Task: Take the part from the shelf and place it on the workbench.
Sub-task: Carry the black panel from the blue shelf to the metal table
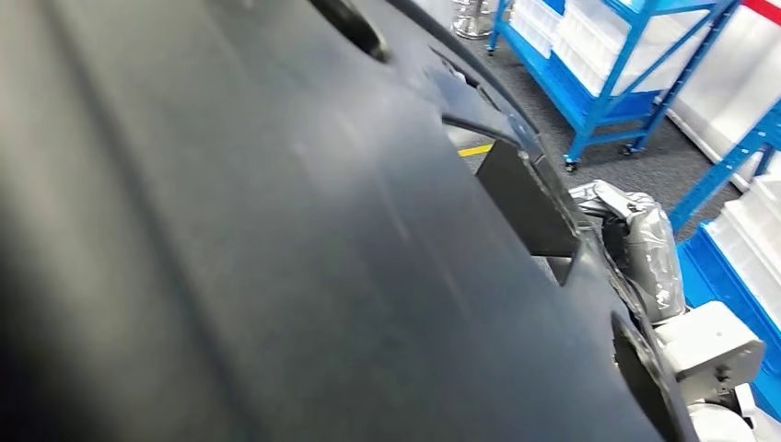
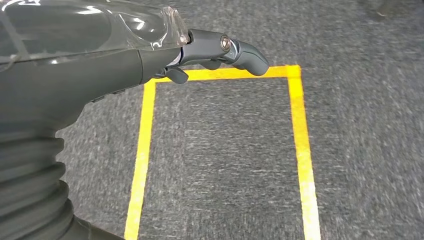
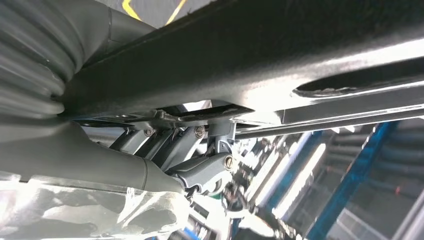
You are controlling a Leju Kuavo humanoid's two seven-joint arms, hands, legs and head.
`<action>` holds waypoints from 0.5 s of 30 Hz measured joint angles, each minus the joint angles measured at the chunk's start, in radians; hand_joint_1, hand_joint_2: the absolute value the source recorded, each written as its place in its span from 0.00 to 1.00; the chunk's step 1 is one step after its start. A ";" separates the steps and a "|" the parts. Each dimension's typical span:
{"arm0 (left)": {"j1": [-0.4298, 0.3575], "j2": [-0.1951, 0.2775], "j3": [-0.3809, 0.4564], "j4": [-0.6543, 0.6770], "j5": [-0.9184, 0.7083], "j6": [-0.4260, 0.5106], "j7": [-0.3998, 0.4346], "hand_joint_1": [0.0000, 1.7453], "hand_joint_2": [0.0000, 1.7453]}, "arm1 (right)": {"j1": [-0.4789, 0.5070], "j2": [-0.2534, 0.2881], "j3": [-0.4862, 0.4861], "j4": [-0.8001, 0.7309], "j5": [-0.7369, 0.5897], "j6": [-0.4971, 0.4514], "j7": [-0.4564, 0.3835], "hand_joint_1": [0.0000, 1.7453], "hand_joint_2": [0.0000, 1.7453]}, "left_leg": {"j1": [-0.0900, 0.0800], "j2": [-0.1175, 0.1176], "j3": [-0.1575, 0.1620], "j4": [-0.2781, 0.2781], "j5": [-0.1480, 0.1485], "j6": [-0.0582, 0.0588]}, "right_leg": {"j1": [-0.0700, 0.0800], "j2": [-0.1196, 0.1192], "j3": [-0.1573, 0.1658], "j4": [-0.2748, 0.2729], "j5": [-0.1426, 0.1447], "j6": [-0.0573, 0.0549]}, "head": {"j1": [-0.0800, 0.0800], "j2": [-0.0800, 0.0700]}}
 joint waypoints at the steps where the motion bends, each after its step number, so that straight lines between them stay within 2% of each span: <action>1: 0.001 0.000 0.000 0.000 0.000 0.000 0.000 0.00 1.00 | -0.001 0.000 0.000 0.000 0.007 0.010 0.013 1.00 1.00 | 0.003 -0.014 0.001 0.003 -0.002 -0.003 | -0.004 0.002 0.017 -0.043 0.035 0.003 | -0.001 0.000; 2: 0.001 -0.001 0.001 0.000 0.000 0.000 0.000 0.00 1.00 | -0.004 0.000 0.000 0.000 0.024 0.022 0.031 1.00 1.00 | 0.007 -0.027 0.002 0.007 -0.005 -0.007 | -0.009 0.013 0.048 -0.115 0.078 0.009 | -0.002 0.000; 3: 0.001 0.000 0.003 0.000 0.000 0.000 0.000 0.00 1.00 | -0.008 0.000 0.001 0.000 0.056 0.038 0.057 1.00 1.00 | 0.009 -0.040 0.000 0.014 -0.009 -0.014 | -0.015 0.034 0.081 -0.188 0.110 0.016 | -0.002 0.000; 4: 0.001 0.000 0.004 0.000 0.000 0.000 0.000 0.00 1.00 | -0.014 0.000 0.002 0.000 0.112 0.061 0.096 1.00 1.00 | 0.011 -0.052 -0.006 0.022 -0.012 -0.020 | -0.019 0.053 0.105 -0.244 0.130 0.017 | -0.001 0.001; 5: 0.001 0.000 0.006 0.000 0.000 -0.001 0.000 0.00 1.00 | -0.022 0.000 0.004 0.000 0.191 0.094 0.146 1.00 1.00 | 0.011 -0.062 -0.012 0.027 -0.013 -0.027 | -0.021 0.068 0.117 -0.274 0.137 0.016 | -0.001 0.001; 6: 0.002 0.001 0.009 0.000 -0.001 -0.001 -0.001 0.00 1.00 | -0.033 0.000 0.007 0.000 0.293 0.139 0.204 1.00 1.00 | 0.012 -0.072 -0.019 0.029 -0.012 -0.033 | -0.020 0.072 0.118 -0.282 0.134 0.010 | -0.001 0.001; 7: 0.005 0.001 0.011 0.000 -0.001 -0.001 -0.001 0.00 1.00 | -0.048 0.000 0.012 0.000 0.407 0.194 0.263 1.00 1.00 | 0.015 -0.080 -0.024 0.029 -0.010 -0.038 | -0.017 0.063 0.116 -0.281 0.135 0.001 | -0.001 0.001; 8: 0.008 0.001 0.012 0.000 -0.001 -0.001 -0.001 0.00 1.00 | -0.065 0.000 0.019 0.000 0.516 0.254 0.316 1.00 1.00 | 0.016 -0.078 -0.027 0.031 -0.012 -0.042 | -0.016 0.053 0.116 -0.281 0.136 -0.007 | -0.001 0.001; 10: 0.009 0.000 0.015 0.000 -0.003 -0.001 -0.001 0.00 1.00 | -0.102 0.000 0.040 0.000 0.688 0.363 0.387 1.00 1.00 | 0.016 -0.038 -0.053 0.083 -0.041 -0.050 | -0.014 0.032 0.117 -0.283 0.137 -0.021 | -0.002 0.001; 12: 0.005 0.000 0.016 0.000 -0.004 -0.001 0.000 0.00 1.00 | -0.135 0.001 0.068 0.000 0.783 0.440 0.422 1.00 1.00 | 0.015 0.012 -0.119 0.219 -0.103 -0.056 | -0.009 0.009 0.118 -0.283 0.135 -0.029 | -0.004 0.001; 13: 0.004 -0.001 0.017 0.000 -0.005 -0.001 0.000 0.00 1.00 | -0.153 0.002 0.084 0.000 0.815 0.475 0.432 1.00 1.00 | 0.016 0.021 -0.158 0.295 -0.131 -0.057 | -0.005 -0.002 0.118 -0.283 0.134 -0.031 | -0.004 0.001; 14: 0.005 -0.001 0.017 0.000 -0.006 -0.001 0.001 0.00 1.00 | -0.173 0.002 0.102 0.000 0.842 0.510 0.440 1.00 1.00 | 0.016 0.025 -0.184 0.344 -0.144 -0.056 | -0.001 -0.014 0.119 -0.283 0.133 -0.032 | -0.004 0.001; 15: 0.006 -0.002 0.017 0.000 -0.007 -0.002 0.001 0.00 1.00 | -0.193 0.002 0.121 0.000 0.863 0.543 0.447 1.00 1.00 | 0.014 0.026 -0.192 0.354 -0.138 -0.052 | 0.002 -0.025 0.119 -0.283 0.132 -0.034 | -0.004 0.001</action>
